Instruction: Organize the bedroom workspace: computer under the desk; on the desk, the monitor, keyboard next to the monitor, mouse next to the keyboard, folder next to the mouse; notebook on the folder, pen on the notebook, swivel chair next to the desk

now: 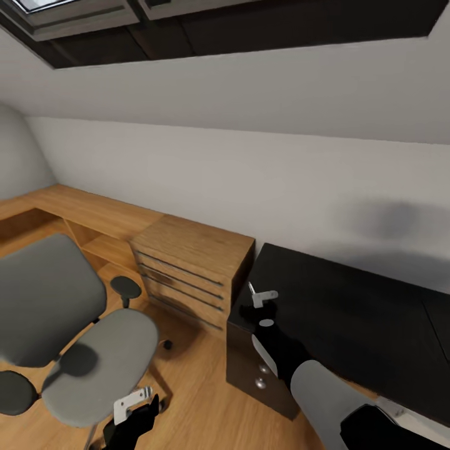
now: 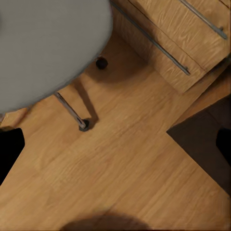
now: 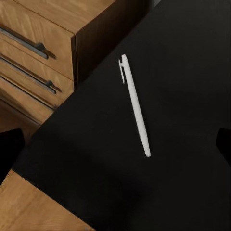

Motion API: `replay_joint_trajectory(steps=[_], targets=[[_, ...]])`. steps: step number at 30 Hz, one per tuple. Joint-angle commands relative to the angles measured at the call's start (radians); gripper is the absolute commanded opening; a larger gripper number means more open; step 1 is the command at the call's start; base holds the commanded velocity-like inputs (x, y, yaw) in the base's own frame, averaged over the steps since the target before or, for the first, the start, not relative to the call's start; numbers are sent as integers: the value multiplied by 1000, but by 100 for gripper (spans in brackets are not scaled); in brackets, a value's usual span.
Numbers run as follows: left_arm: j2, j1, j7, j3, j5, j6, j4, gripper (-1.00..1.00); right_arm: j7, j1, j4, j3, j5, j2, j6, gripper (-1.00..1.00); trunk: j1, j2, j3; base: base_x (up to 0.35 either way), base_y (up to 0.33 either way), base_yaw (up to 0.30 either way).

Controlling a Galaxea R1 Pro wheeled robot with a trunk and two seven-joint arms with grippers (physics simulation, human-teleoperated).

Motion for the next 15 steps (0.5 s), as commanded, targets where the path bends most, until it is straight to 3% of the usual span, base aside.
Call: replay_joint_trajectory(steps=[1,6,11,15], targets=[[1,0,6,-7,2,4,-3,100,-7,-1,0,7,-10,0,4,100,1,-1,-2,266,0,52],[6,0,6,-19,6,3,-3,100,-4,-1,0,9,-10,0,6,100,1,-1,-2,299,0,21],[34,14,34,-2,34,3,-31,100,25,27,-28,-20,-12,-19,34,100,1,-1,-2,0,0,0],[11,14,24,13,15,1,-37,100,13,5,-28,-8,-12,-2,29,100,1,-1,-2,0,0,0]])
